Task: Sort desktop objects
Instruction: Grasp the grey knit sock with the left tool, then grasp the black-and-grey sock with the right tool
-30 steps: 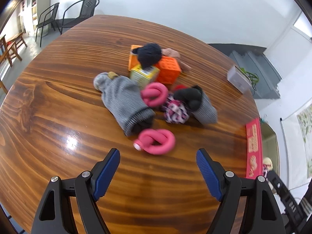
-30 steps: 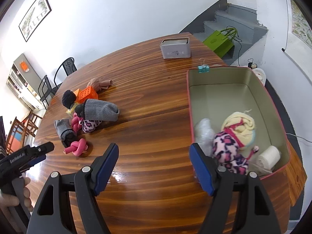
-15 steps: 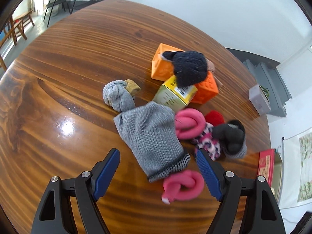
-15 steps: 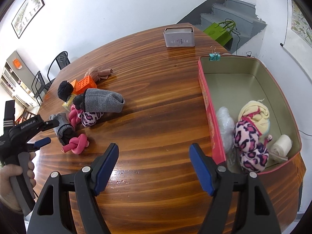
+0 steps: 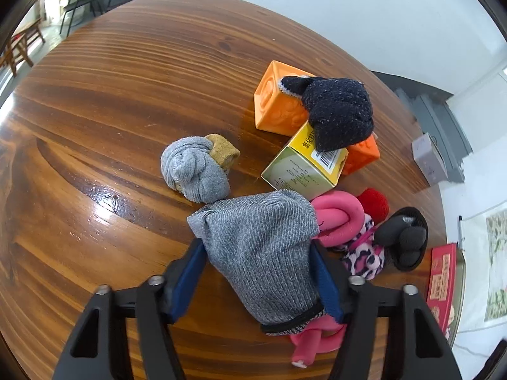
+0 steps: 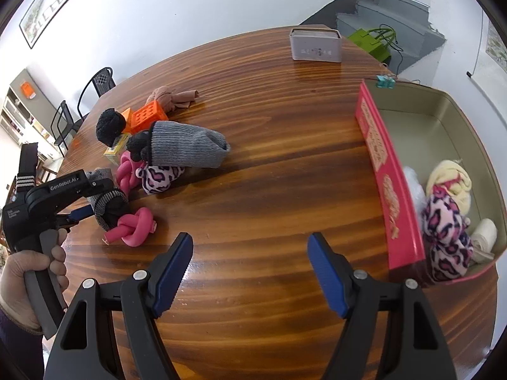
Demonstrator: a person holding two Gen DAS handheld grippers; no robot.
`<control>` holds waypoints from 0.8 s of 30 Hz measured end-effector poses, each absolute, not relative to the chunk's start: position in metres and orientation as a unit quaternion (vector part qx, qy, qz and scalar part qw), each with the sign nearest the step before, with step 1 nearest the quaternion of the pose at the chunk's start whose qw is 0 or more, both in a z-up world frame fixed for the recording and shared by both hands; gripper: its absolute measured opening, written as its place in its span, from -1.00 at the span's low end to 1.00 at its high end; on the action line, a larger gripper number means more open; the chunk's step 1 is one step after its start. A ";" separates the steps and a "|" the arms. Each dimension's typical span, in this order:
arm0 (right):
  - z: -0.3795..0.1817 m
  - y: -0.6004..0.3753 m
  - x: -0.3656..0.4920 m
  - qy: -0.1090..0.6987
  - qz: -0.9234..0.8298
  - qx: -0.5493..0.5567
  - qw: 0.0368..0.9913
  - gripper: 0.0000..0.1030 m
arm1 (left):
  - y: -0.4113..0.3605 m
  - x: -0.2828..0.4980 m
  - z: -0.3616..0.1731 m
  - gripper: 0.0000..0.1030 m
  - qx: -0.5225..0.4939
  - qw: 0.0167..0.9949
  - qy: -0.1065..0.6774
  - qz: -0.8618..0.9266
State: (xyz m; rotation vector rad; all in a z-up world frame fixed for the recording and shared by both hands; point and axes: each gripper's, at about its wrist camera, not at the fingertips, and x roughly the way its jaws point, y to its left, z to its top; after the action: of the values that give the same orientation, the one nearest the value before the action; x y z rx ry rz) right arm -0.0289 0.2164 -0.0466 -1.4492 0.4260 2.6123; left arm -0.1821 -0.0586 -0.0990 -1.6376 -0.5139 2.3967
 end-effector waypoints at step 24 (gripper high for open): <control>-0.071 0.185 -0.171 0.115 0.876 -0.467 -0.025 0.64 | -0.104 -0.112 -0.075 -0.12 -0.560 0.092 -0.147 0.811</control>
State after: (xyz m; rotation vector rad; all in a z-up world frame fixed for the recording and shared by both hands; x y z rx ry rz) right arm -0.1707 0.1846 -0.0706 -1.4914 0.3679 2.7980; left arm -0.1122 -0.1039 -0.0753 -1.6622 -0.4355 2.4077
